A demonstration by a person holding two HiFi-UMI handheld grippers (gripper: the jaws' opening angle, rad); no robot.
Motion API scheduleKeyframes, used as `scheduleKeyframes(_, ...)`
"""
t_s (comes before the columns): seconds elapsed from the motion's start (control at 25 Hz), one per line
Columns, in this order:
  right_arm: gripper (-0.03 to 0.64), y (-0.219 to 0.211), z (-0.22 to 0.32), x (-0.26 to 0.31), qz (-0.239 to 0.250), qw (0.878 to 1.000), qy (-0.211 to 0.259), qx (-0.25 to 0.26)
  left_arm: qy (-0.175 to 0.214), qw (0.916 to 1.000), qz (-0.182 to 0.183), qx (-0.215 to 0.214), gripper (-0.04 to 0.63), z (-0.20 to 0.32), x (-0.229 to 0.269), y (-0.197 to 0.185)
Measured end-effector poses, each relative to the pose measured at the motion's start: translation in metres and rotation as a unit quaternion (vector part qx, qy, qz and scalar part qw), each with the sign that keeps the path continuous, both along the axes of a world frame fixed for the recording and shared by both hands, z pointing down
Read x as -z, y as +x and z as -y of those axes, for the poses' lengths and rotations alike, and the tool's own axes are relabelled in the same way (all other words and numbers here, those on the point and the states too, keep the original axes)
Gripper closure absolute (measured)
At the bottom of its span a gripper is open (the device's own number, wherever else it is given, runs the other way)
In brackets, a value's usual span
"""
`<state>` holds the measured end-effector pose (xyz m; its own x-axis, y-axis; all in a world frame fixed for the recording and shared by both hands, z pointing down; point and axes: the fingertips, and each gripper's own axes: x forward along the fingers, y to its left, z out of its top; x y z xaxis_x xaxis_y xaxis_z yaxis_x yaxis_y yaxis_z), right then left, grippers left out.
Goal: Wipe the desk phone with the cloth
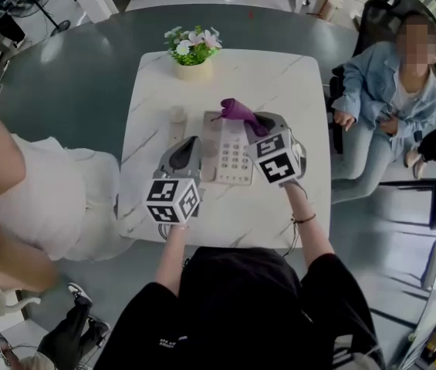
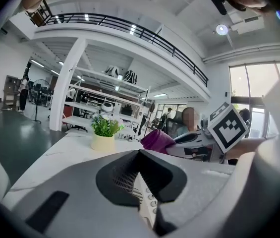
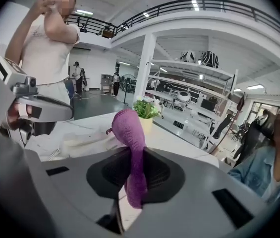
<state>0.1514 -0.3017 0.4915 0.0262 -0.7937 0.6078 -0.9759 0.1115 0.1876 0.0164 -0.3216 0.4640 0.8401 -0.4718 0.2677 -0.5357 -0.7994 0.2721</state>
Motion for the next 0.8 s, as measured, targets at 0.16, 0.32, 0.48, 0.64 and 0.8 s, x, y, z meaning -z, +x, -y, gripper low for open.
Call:
scheduleKeyframes(0.16,0.574,0.020,0.009,-0.005,-0.035,0.999,0.006,-0.021,-0.001,1.0000,0.001,-0.007,0.597,0.003,-0.002,0.013)
scheduleKeyframes(0.32,0.574,0.034,0.015,-0.013,-0.072,0.997,0.010,-0.036,-0.005,0.9999,0.004,-0.012,0.597,0.005,-0.008,0.022)
scheduleKeyframes(0.48,0.574,0.039,0.020,-0.025,-0.086,0.996,0.004,-0.038,-0.011,0.9997,0.008,-0.018,0.597,0.004,-0.015,0.028)
scheduleKeyframes(0.64,0.574,0.041,0.022,-0.039,-0.091,0.995,-0.011,-0.033,-0.018,0.9996,0.014,-0.020,0.597,0.004,-0.022,0.031)
scheduleKeyframes(0.8,0.574,0.036,0.020,-0.054,-0.084,0.996,-0.031,-0.019,-0.024,0.9993,0.019,-0.024,0.597,0.002,-0.029,0.031)
